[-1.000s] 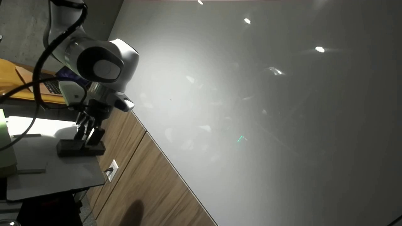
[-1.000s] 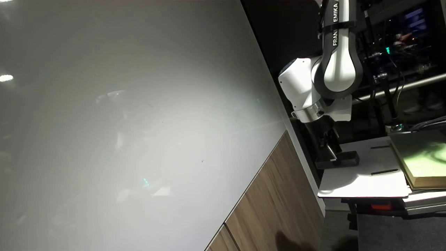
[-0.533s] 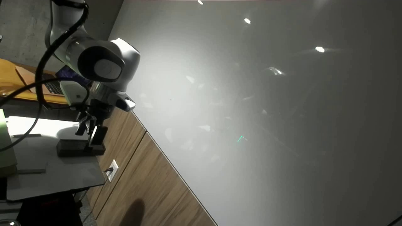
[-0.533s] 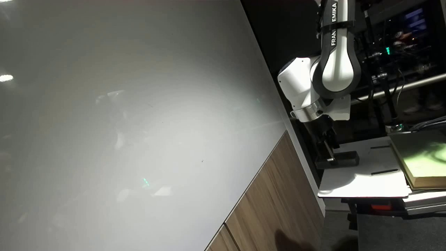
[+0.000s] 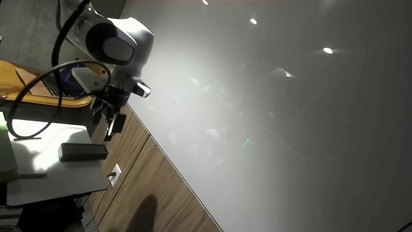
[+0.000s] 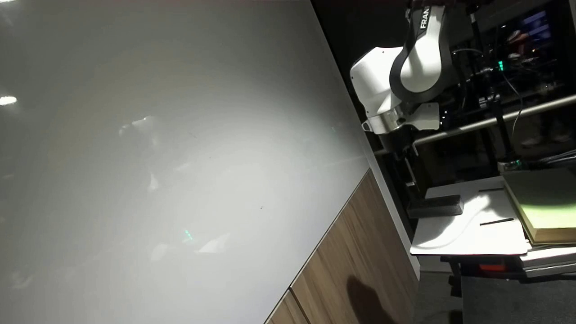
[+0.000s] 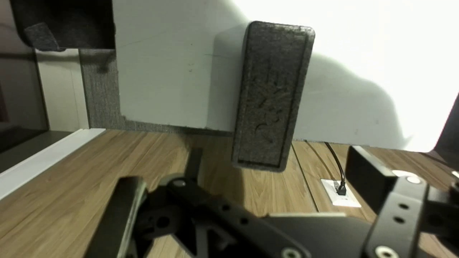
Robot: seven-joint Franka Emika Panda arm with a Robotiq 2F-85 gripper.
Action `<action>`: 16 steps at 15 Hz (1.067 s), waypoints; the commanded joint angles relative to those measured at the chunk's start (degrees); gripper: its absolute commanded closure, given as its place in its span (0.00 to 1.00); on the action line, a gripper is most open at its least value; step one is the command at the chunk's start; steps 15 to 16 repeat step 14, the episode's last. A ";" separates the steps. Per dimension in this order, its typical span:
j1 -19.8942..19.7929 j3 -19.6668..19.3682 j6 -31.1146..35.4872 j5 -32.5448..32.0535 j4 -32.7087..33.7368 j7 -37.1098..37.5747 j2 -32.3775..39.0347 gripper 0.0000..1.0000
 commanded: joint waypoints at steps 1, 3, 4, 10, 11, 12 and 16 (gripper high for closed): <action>0.11 0.07 -9.24 2.72 -1.29 -5.66 -13.46 0.00; 0.07 -0.27 -14.17 3.08 0.34 -7.66 -18.36 0.00; -0.07 -0.39 -16.48 3.12 1.47 -8.43 -20.52 0.00; -0.84 -0.70 -21.30 1.97 5.60 -8.73 -24.75 0.00; -0.86 -0.85 -21.63 1.99 5.73 -8.93 -25.22 0.00; -0.87 -0.88 -21.66 1.99 5.70 -8.96 -25.27 0.00; -0.87 -0.88 -21.66 1.99 5.63 -8.96 -25.04 0.00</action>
